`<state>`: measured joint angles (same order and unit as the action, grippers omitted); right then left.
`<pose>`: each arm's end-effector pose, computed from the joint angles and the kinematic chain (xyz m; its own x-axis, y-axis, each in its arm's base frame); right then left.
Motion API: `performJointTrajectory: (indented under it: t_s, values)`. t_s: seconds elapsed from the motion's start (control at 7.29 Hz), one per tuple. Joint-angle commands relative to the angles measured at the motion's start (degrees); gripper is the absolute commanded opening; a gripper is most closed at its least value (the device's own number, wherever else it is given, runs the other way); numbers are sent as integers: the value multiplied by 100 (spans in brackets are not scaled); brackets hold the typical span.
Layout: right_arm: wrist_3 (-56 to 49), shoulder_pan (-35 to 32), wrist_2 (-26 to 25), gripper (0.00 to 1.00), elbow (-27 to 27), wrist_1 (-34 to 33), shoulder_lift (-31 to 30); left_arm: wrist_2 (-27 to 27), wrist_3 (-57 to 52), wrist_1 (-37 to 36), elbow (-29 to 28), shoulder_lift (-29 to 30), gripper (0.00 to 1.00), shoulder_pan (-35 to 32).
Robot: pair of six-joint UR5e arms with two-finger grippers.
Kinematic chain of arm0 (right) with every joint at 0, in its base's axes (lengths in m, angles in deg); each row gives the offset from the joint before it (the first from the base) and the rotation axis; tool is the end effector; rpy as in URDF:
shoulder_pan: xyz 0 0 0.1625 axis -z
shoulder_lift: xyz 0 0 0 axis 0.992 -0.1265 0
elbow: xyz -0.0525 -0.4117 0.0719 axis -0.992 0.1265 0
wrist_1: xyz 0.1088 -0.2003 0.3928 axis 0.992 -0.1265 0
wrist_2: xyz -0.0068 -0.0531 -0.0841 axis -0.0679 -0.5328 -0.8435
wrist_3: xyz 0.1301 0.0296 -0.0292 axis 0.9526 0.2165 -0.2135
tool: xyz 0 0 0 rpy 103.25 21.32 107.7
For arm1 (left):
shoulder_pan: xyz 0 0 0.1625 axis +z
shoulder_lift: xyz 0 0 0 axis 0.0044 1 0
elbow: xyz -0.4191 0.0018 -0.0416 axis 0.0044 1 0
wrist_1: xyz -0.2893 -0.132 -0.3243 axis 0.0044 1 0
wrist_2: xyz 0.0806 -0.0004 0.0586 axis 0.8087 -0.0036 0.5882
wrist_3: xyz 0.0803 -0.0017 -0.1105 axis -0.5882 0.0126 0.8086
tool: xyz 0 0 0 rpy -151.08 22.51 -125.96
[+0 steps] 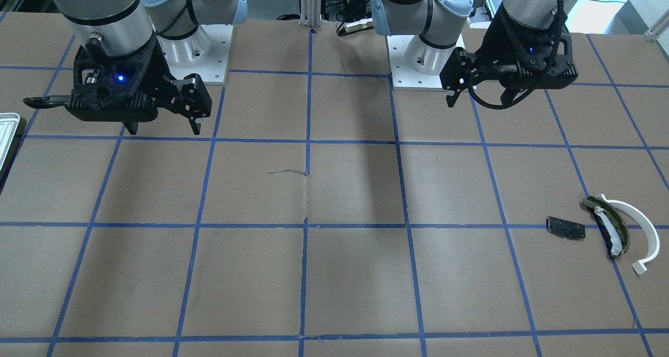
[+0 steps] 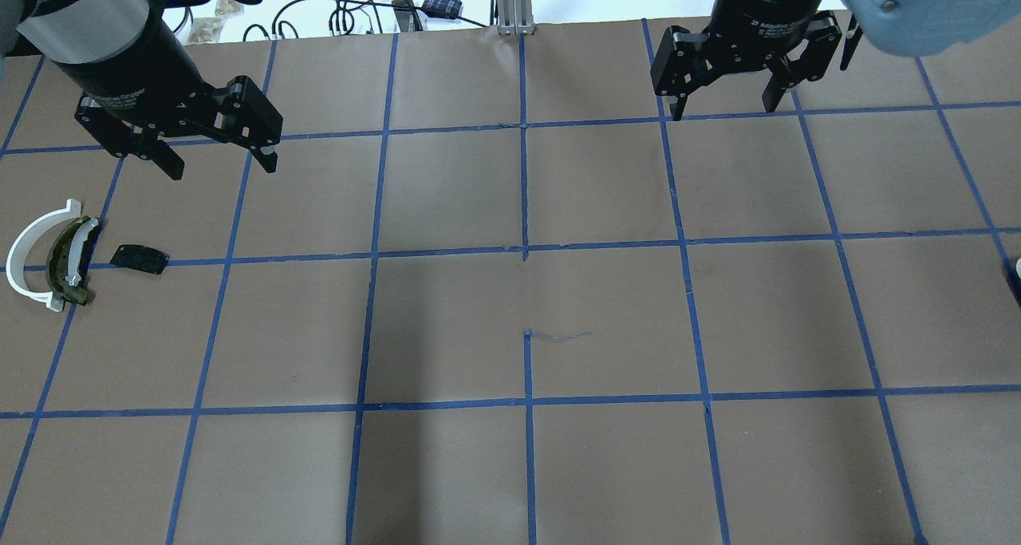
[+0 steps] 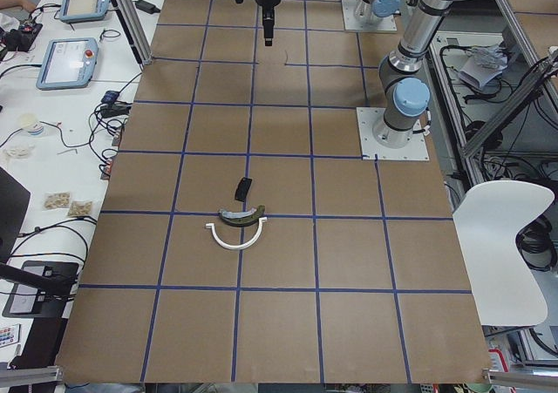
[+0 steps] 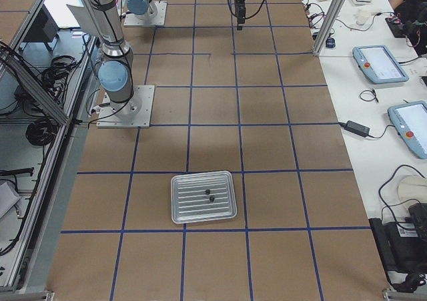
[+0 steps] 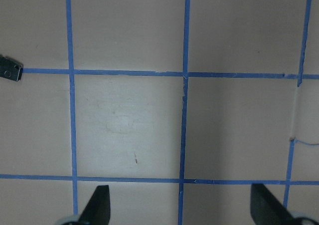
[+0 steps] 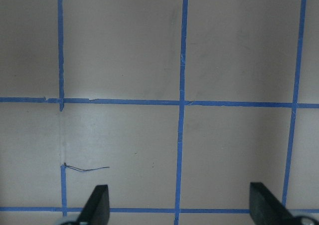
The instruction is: Place bearing gear from tray to pile
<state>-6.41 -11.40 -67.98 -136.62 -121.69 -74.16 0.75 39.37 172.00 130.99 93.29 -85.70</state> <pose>0.1714 -0.5708 0.4655 -0.9991 -0.0358 0.0234 -0.0365 0.9989 -0.0309 -0.0963 -0.5227 0.4768 -0.9994 -0.0353 -0.0028 -0.0353 0.9994 0.0043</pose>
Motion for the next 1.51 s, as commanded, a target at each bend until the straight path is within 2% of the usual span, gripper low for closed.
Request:
performJointTrajectory:
  t_s: [0.0,0.55,0.69,0.96,1.23,1.37]
  values:
    - [-36,35,-331,100,18,-1,23,0,0,-7,0,-9,100,0]
    - [-141,140,-299,100,9,-1,31,0,0,2,9,0,100,0]
    - [-768,463,-325,100,18,17,-3,0,0,2,9,0,100,0]
    - [-2463,1707,-334,100,-8,409,-99,0,0,2,9,0,100,0]
    - [-4658,3182,-317,100,-70,429,-39,0,0,2,9,-9,100,0]
    - [-5234,3852,-317,100,-244,352,-21,0,0,2,9,-9,100,0]
